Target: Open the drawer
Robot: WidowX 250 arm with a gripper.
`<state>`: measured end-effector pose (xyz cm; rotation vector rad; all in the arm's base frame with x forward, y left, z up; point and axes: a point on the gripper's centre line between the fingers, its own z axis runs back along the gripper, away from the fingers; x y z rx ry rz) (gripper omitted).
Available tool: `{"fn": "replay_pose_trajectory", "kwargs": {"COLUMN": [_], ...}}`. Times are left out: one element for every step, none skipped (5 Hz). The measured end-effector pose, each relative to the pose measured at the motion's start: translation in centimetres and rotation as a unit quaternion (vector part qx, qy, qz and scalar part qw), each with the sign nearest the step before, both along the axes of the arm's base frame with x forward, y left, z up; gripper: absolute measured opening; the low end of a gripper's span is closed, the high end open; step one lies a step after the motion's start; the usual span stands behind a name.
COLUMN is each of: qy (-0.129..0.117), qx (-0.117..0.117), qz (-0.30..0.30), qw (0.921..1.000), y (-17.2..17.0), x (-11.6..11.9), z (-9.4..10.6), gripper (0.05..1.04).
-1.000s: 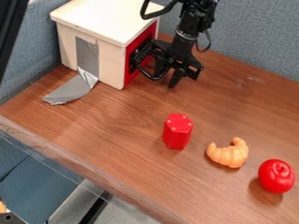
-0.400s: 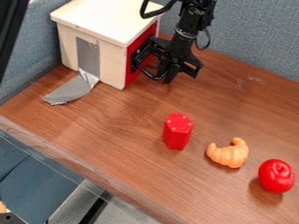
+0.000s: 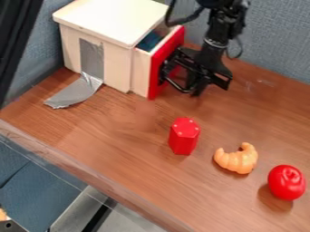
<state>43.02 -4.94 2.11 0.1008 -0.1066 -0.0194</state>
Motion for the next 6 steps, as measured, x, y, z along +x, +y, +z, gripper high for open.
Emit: {"fn": "replay_pose_trajectory", "kwargs": {"qy": [-0.004, -0.004, 0.002, -0.005, -0.01, -0.009], "qx": [-0.002, -0.008, -0.025, -0.06, -0.085, -0.089], "qz": [-0.004, -0.007, -0.003, 0.013, 0.031, 0.044], "qw": [1.0, 0.9999, 0.9997, 0.9981, 0.9958, 0.995], "y": [-0.4, -1.1, -1.9, -3.0, -3.7, -3.7], "x": [-0.1, -0.4, -0.7, -0.1, 0.5, 0.6], "z": [0.1, 0.2, 0.0, 1.0, 2.1, 2.3], "gripper": [0.138, 0.138, 0.138, 0.138, 0.138, 0.138]}}
